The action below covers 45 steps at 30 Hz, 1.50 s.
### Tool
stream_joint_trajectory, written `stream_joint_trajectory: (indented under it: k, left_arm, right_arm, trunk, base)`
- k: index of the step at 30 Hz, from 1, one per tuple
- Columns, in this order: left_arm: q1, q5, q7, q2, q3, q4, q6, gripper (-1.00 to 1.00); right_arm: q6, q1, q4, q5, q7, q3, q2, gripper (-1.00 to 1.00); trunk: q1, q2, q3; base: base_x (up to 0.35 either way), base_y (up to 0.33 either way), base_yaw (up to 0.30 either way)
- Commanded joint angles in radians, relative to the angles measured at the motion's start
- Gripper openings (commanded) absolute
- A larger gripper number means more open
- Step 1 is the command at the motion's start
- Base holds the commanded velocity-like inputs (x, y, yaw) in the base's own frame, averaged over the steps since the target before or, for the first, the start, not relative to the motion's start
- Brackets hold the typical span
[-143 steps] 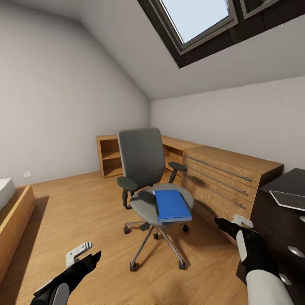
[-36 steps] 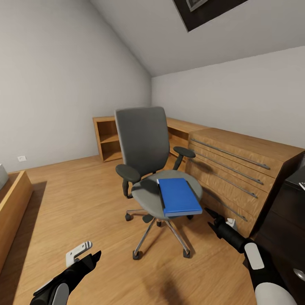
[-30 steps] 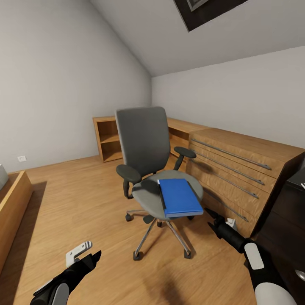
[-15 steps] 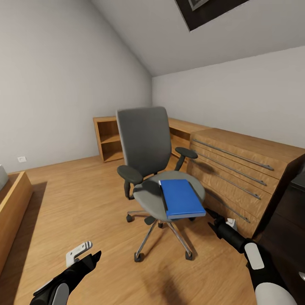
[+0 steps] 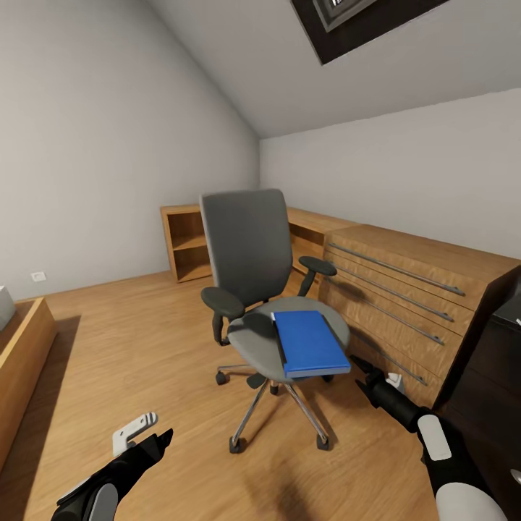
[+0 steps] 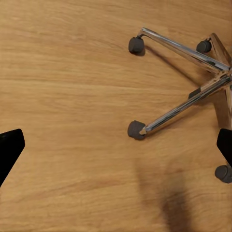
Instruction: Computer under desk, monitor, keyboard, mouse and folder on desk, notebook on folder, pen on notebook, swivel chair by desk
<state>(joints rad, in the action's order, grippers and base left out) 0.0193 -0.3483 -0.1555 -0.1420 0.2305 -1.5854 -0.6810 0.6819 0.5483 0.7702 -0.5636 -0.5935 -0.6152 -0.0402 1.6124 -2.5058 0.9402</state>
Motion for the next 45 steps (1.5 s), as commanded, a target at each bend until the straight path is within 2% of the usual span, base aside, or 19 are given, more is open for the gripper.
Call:
stream_joint_trajectory:
  k: [1, 34, 45]
  left_arm:
    - [0.001, -0.011, -0.007, -0.001, 0.001, -0.001, -0.004, 1.0]
    - [0.001, -0.011, -0.007, -0.001, 0.001, -0.001, -0.005, 1.0]
    - [0.001, -0.011, -0.007, -0.001, 0.001, -0.001, -0.003, 1.0]
  right_arm:
    - [0.007, 0.001, 0.0, -0.002, -0.002, -0.003, 0.0, 1.0]
    - [0.007, 0.001, 0.0, -0.001, -0.006, -0.003, 0.0, 1.0]
    - [0.007, 0.001, -0.037, -0.004, -0.006, -0.003, 0.0, 1.0]
  trunk:
    - [0.0, 0.0, 0.001]
    - [0.0, 0.0, 0.001]
    - [0.0, 0.0, 0.001]
  base:
    - [0.0, 0.0, 0.0]
    - [-0.029, 0.022, 0.0]
    - [0.001, 0.0, 0.0]
